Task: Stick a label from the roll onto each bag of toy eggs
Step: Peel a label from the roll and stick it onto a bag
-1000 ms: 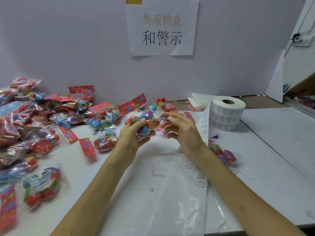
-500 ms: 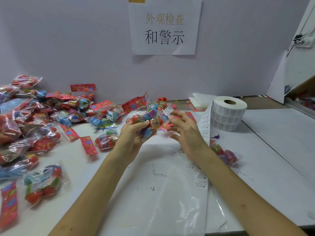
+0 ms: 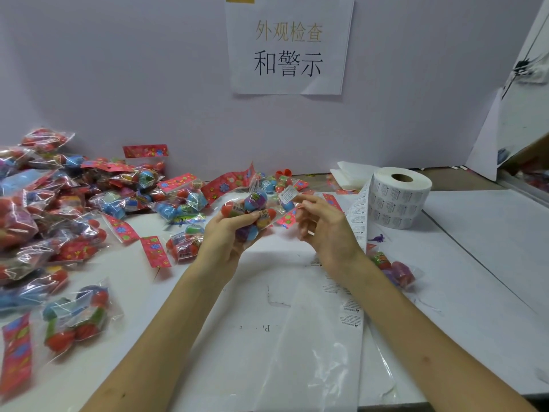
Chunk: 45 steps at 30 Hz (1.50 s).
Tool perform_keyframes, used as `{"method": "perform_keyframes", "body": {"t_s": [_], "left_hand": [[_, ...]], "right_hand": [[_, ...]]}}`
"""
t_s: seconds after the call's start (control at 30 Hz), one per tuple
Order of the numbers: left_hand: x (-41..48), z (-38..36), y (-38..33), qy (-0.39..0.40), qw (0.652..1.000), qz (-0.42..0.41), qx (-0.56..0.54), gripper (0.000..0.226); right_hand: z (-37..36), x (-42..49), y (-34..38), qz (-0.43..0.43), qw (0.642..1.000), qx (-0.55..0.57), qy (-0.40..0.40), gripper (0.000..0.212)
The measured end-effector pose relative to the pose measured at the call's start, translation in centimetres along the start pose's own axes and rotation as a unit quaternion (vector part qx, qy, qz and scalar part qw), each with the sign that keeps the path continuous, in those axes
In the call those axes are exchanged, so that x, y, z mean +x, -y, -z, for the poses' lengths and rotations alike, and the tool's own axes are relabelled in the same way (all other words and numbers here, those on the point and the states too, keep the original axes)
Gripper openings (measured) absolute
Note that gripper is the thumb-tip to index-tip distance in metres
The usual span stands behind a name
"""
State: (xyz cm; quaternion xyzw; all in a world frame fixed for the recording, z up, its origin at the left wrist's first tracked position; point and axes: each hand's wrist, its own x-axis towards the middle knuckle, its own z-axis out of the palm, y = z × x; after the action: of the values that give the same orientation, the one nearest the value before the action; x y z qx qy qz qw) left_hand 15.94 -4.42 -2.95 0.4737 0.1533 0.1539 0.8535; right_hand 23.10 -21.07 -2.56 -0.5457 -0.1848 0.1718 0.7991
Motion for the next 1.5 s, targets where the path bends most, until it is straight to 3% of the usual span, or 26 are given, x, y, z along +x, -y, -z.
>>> {"method": "perform_keyframes", "body": {"t_s": [0.1, 0.23, 0.53, 0.73, 1.23, 1.33, 1.43, 1.5], "left_hand": [[0.0, 0.0, 0.0, -0.009, 1.000, -0.007, -0.020, 0.031], [-0.1, -0.2, 0.0, -0.009, 1.000, -0.006, -0.014, 0.040], [-0.3, -0.4, -0.1, 0.003, 1.000, -0.016, -0.004, 0.034], [-0.4, -0.6, -0.2, 0.013, 1.000, -0.019, -0.010, 0.054], [0.2, -0.2, 0.3, -0.036, 0.998, -0.044, 0.014, 0.023], [0.3, -0.1, 0.4, -0.047, 0.998, -0.047, 0.020, 0.023], [0.5, 0.0, 0.4, -0.059, 0.997, -0.047, 0.022, 0.023], [0.5, 0.1, 0.4, -0.065, 0.997, -0.044, 0.018, 0.024]], "right_hand": [[-0.2, -0.2, 0.0, -0.047, 0.997, 0.008, 0.054, 0.030], [-0.5, -0.5, -0.3, -0.069, 0.992, -0.023, 0.105, 0.026], [-0.6, -0.7, -0.1, -0.074, 0.992, -0.035, 0.091, 0.029], [-0.5, -0.6, -0.2, -0.073, 0.992, -0.044, 0.093, 0.029], [-0.1, 0.0, -0.9, 0.030, 0.983, -0.155, 0.096, 0.028], [-0.1, -0.1, -1.3, 0.112, 0.955, -0.263, 0.076, 0.030], [0.1, -0.2, -1.9, 0.199, 0.890, -0.407, 0.055, 0.037], [0.1, -0.4, -2.1, 0.215, 0.865, -0.450, 0.057, 0.043]]}}
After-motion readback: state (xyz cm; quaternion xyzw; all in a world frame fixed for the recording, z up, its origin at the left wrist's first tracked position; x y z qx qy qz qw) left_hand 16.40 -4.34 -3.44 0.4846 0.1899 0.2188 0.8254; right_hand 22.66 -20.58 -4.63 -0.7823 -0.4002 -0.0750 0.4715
